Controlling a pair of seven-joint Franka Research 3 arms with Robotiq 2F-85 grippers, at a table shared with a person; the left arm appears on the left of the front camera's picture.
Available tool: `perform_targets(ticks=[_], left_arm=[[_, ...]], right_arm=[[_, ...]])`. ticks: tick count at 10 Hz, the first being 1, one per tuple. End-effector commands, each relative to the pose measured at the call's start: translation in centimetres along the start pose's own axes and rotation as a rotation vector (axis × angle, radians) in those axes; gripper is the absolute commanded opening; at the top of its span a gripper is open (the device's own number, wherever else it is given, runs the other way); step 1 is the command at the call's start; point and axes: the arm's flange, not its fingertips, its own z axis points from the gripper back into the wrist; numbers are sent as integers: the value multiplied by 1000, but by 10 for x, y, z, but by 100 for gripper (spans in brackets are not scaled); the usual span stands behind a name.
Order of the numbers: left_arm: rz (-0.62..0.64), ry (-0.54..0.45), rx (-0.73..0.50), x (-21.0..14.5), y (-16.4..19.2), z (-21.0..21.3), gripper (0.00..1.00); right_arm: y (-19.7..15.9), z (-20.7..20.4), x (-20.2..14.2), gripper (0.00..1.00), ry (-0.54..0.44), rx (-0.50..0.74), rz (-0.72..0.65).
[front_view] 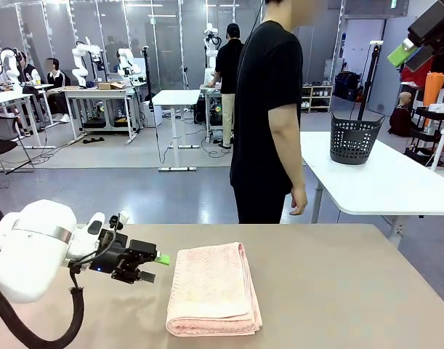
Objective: Fold the towel.
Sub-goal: Pick up the 100 cm Hotel Towel and place it on the left side of the table.
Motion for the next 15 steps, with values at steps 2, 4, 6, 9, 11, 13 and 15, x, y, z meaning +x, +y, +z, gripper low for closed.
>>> perform_targets(ticks=[2, 4, 6, 9, 11, 13, 15], left_arm=[[36, -31, -14, -1, 9, -23, 100], [58, -27, -42, -5, 10, -38, 100], [87, -7, -76, -6, 10, -52, 100], [102, 16, -109, 1, 5, -69, 100], [100, 15, -125, 3, 5, -69, 65], [113, 26, -124, 4, 5, -71, 5], [107, 27, -125, 6, 3, -69, 0]], right_arm=[[1, 0, 0, 100, -5, 12, 5], [1, 0, 0, 100, -5, 12, 5], [1, 0, 0, 100, -5, 12, 5], [1, 0, 0, 100, -5, 12, 5], [1, 0, 0, 100, -5, 12, 5], [1, 0, 0, 100, -5, 12, 5], [1, 0, 0, 100, -5, 12, 5]])
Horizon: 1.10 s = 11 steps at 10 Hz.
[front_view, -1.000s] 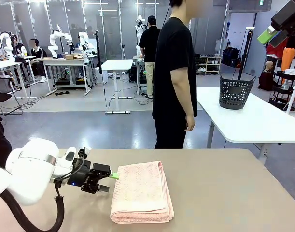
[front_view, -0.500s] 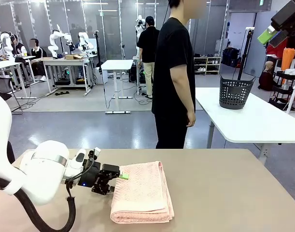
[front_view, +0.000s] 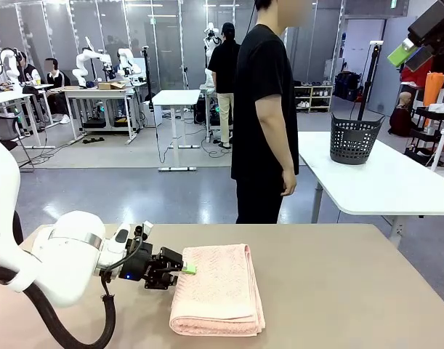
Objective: Fold the towel.
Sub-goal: Pick up the 100 cm Hotel Towel and place it on the left side of the table.
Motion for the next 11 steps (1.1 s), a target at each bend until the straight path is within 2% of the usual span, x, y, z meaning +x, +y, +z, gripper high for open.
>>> perform_targets(ticks=[1, 2, 3, 6, 7, 8, 11], left_arm=[[11, 4, -20, 6, -3, -3, 0], [9, 6, -21, 7, -5, -2, 3], [11, 11, -30, 7, -6, 0, 0], [34, 7, -50, 15, -6, 4, 0], [2, 31, -59, 17, -4, 4, 0], [13, -4, -22, 6, -2, 3, 0], [13, -4, -22, 6, -2, 3, 0]], right_arm=[[1, 0, 0, 100, -4, 12, 5], [1, 0, 0, 100, -4, 12, 5], [1, 0, 0, 100, -4, 12, 5], [1, 0, 0, 100, -4, 12, 5], [1, 0, 0, 100, -4, 12, 5], [1, 0, 0, 100, -4, 12, 5], [1, 0, 0, 100, -4, 12, 5]])
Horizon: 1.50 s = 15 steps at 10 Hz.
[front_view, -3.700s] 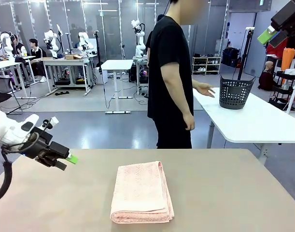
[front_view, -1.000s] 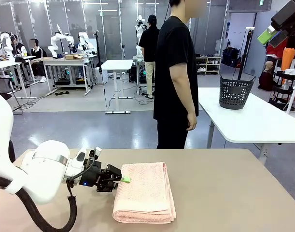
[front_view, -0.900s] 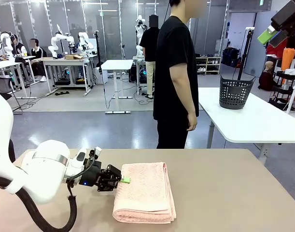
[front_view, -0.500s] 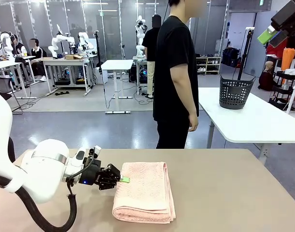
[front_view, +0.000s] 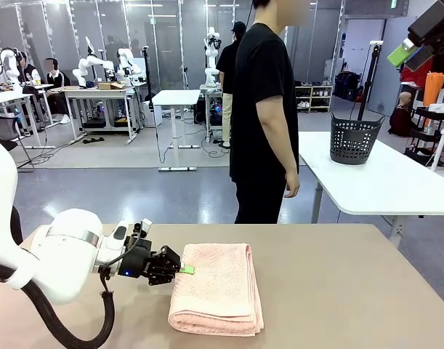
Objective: Fold the towel.
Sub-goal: Pick up the 100 cm Hotel Towel and place it on the left side of the table.
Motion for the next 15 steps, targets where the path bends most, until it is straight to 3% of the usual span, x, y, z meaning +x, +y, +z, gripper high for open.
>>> perform_targets(ticks=[1, 2, 4, 6, 11, 15], left_arm=[[2, -8, 5, 0, -1, -1, 0], [0, 0, 0, 0, 0, 0, 13], [-61, 14, 23, 17, -27, 47, 13], [-38, 33, 122, 29, -33, 109, 13], [-13, 79, 257, 27, 8, 267, 13], [-9, 42, 398, 25, 51, 330, 13]], right_arm=[[1, 0, 0, 100, -4, 12, 5], [1, 0, 0, 100, -4, 12, 5], [1, 0, 0, 100, -4, 12, 5], [1, 0, 0, 100, -4, 12, 5], [1, 0, 0, 100, -4, 12, 5], [1, 0, 0, 100, -4, 12, 5]])
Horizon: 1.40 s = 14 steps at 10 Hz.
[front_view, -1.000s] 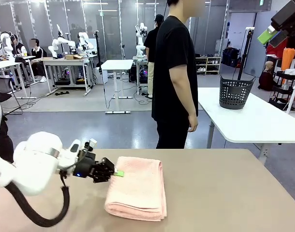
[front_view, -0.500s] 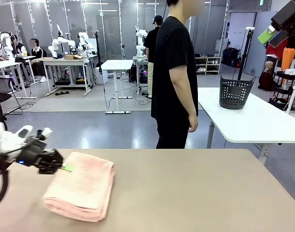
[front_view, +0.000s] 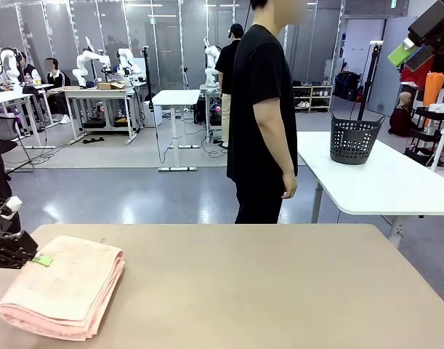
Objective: Fold the towel.
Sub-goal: Pick up the 100 cm Hotel Towel and place it on the left side of the table.
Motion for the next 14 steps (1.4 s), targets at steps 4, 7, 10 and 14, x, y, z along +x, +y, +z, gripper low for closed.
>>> perform_targets(ticks=[4, 7, 10, 14], left_arm=[[-23, -17, 165, 12, 12, 1, 60], [-53, -48, 325, 7, 4, 5, 100], [-53, -57, 380, -5, -17, 6, 94], [-72, -52, 335, 4, -2, 7, 100]], right_arm=[[1, 0, 0, 100, -4, 12, 5], [1, 0, 0, 100, -4, 12, 5], [1, 0, 0, 100, -4, 12, 5], [1, 0, 0, 100, -4, 12, 5]])
